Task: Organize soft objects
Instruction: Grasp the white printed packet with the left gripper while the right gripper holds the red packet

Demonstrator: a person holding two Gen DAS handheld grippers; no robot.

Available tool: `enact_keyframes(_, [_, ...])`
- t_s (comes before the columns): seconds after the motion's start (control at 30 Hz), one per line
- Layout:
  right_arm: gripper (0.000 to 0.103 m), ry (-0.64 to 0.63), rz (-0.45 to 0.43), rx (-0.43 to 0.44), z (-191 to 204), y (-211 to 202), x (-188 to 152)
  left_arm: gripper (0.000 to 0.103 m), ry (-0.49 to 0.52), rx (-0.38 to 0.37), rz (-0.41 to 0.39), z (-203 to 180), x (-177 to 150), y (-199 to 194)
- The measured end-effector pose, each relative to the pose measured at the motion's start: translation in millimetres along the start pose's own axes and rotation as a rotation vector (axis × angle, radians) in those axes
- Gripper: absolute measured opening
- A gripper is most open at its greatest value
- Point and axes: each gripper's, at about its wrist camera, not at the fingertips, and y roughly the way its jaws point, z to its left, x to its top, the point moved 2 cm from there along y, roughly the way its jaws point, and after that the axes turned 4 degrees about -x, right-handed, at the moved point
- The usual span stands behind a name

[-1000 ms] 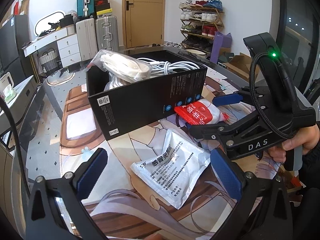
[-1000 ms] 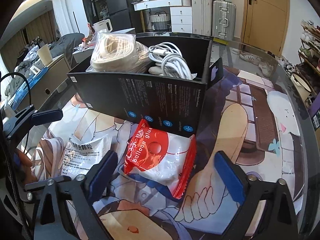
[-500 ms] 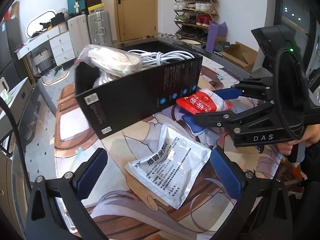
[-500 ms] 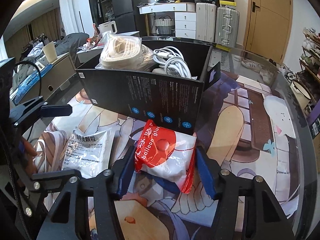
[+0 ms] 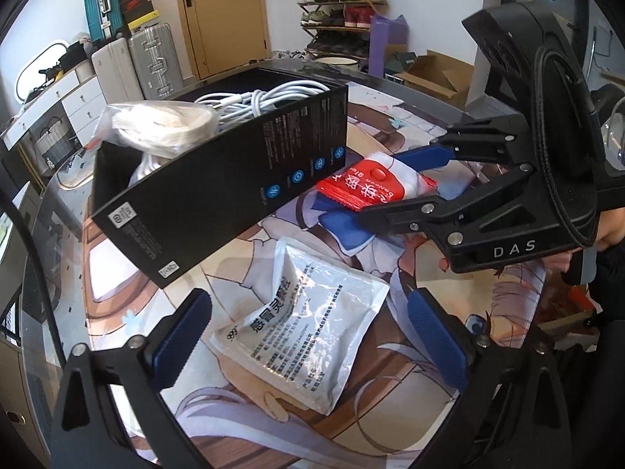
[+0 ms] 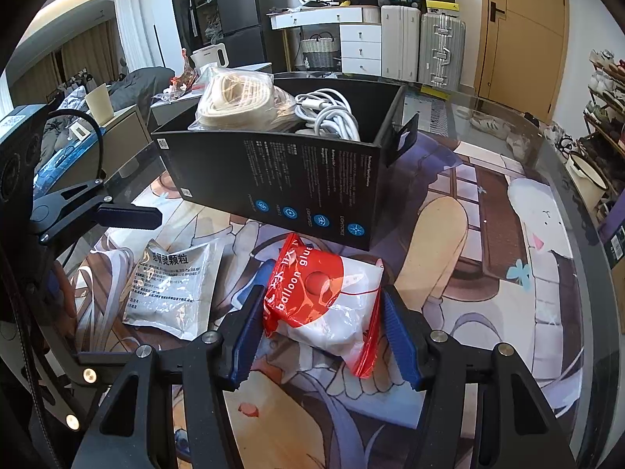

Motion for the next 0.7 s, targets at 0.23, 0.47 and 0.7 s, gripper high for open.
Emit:
enact_keyframes(0.23, [0.059, 0.000, 0.000, 0.001, 0, 0, 0, 0.064, 0.013, -0.040, 0.015, -2, -3, 0])
enact_keyframes(0.47, [0.059, 0.001, 0.000, 0.001, 1, 0, 1, 0.050, -0.003, -0.047, -0.001, 1, -8, -8])
enact_keyframes(0.7, [0.059, 0.003, -0.002, 0.003, 1, 0, 1, 0.045, -0.046, -0.055, -0.028, 7, -11, -16])
